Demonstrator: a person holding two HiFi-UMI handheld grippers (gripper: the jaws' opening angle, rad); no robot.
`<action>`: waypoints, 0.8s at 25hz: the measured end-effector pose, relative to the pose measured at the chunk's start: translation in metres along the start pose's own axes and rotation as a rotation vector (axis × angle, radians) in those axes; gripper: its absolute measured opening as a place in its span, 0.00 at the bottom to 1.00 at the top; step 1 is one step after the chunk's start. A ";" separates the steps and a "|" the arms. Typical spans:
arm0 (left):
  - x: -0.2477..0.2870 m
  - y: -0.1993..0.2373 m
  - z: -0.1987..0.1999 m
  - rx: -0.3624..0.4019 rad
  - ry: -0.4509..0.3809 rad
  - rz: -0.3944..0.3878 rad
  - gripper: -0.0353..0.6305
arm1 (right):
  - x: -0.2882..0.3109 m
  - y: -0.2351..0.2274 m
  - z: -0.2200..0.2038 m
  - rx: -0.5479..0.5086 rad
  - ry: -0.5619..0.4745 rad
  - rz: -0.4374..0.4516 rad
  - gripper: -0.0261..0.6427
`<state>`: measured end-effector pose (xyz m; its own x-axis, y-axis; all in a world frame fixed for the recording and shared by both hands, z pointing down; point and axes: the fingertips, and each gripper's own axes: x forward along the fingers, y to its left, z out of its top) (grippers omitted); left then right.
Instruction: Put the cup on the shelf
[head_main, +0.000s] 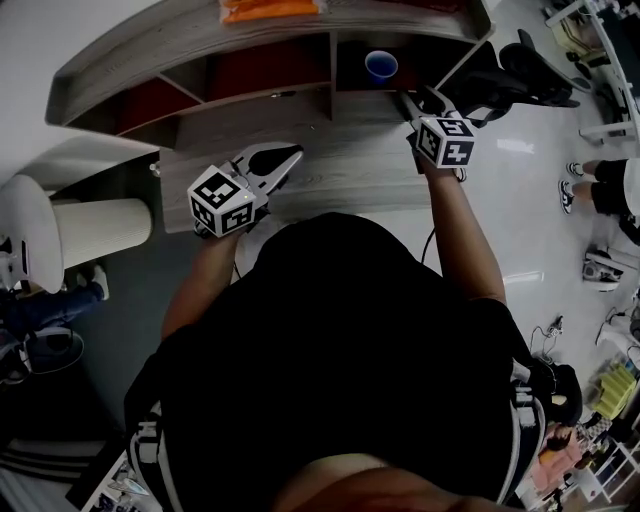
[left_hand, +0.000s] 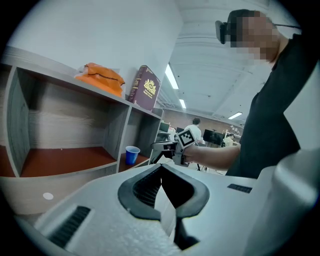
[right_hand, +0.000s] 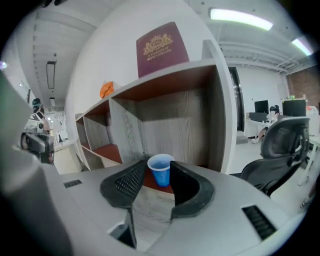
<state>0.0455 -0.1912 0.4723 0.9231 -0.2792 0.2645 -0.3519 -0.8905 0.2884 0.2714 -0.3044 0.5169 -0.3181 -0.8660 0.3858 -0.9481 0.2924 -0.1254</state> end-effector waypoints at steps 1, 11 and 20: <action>-0.001 -0.001 0.001 0.004 -0.004 -0.005 0.08 | -0.006 0.005 0.007 -0.005 -0.017 0.002 0.26; -0.019 -0.005 0.008 0.033 -0.019 -0.067 0.08 | -0.070 0.049 0.064 -0.036 -0.193 -0.009 0.12; -0.028 -0.019 0.007 0.063 -0.011 -0.133 0.08 | -0.118 0.076 0.084 -0.054 -0.254 -0.026 0.09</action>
<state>0.0271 -0.1688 0.4527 0.9627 -0.1612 0.2172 -0.2166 -0.9404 0.2622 0.2365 -0.2144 0.3849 -0.2907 -0.9456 0.1457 -0.9566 0.2837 -0.0672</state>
